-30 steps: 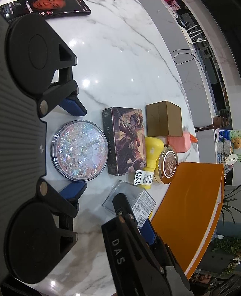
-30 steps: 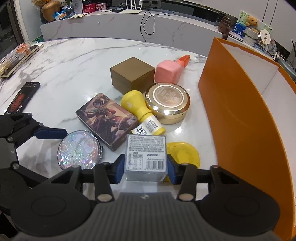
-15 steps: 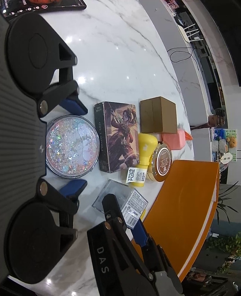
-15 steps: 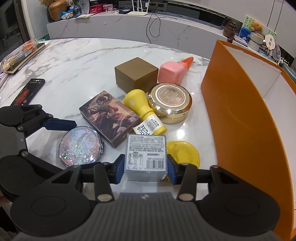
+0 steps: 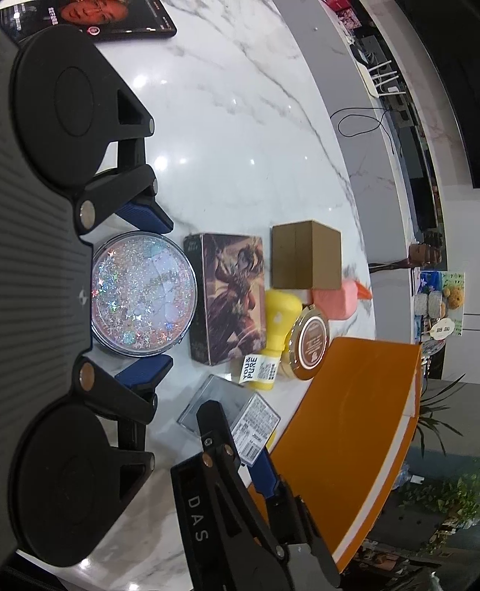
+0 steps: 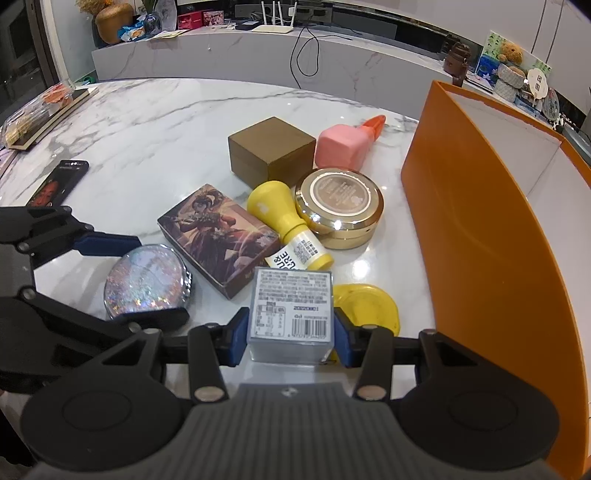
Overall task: Organize rigid objects
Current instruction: 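Grasp the glittery compact with the left gripper while the right gripper grasps the clear cube box, then carry the glittery compact and clear cube box over the orange box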
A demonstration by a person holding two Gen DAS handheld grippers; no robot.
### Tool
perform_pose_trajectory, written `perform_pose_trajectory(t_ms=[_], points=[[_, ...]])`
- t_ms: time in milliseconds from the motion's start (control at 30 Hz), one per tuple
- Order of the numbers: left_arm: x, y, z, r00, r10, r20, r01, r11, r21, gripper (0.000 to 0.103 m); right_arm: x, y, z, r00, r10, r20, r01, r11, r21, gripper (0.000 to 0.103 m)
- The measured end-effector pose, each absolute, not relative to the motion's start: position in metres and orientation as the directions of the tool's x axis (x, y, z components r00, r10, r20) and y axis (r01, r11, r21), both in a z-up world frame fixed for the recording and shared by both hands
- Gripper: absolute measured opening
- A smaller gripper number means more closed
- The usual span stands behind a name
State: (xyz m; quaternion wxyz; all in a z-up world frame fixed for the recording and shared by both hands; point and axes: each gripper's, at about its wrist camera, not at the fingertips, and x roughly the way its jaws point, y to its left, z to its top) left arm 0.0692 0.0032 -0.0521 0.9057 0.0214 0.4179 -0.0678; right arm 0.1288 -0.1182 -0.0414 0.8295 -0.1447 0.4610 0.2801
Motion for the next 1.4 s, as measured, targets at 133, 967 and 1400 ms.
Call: perform_pose_trajectory(t_ms=[133,967,1400], points=[[0.069,0.005,-0.048,0.645,-0.101,-0.757,0.137,0.99,-0.016,0.083,0.129,-0.119,-0.037,0.424,0.339,-0.84,-0.597,0.802,0.023,0.046],[0.064,-0.028,0.013,0.71,-0.138,-0.691,0.143,0.988,-0.051,0.083,0.13,-0.138,0.021,0.52,0.376,-0.767,-0.569,0.822,0.018,0.046],[0.09,-0.051,0.055,0.749,-0.122,-0.651,0.146,0.989,-0.018,0.083,0.156,-0.184,0.061,0.626,0.362,-0.691,-0.468,0.883,0.039,0.046]])
